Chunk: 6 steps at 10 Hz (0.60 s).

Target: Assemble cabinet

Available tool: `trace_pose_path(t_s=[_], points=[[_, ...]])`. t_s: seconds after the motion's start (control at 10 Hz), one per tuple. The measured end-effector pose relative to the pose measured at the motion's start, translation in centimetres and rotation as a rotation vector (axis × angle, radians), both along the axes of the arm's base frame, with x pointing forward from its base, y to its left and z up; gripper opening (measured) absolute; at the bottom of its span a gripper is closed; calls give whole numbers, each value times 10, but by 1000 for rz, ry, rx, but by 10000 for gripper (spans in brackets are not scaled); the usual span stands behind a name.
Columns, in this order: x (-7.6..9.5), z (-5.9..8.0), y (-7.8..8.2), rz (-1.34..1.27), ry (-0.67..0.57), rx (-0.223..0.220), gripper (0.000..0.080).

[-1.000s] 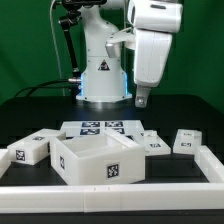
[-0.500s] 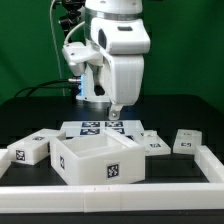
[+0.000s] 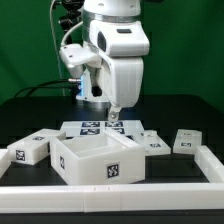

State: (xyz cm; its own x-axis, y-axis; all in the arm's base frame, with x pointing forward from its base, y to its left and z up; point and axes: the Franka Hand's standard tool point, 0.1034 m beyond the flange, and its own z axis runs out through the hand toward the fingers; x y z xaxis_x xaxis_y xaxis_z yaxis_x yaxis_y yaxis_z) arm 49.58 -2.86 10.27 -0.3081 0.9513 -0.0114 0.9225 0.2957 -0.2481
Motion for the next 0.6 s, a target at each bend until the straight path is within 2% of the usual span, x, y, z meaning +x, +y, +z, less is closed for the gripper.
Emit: trace_pose_path(t_s=[0.2, 0.6], points=[[-10, -8, -8, 19, 29, 9, 796], [-13, -10, -9, 20, 45, 9, 796]])
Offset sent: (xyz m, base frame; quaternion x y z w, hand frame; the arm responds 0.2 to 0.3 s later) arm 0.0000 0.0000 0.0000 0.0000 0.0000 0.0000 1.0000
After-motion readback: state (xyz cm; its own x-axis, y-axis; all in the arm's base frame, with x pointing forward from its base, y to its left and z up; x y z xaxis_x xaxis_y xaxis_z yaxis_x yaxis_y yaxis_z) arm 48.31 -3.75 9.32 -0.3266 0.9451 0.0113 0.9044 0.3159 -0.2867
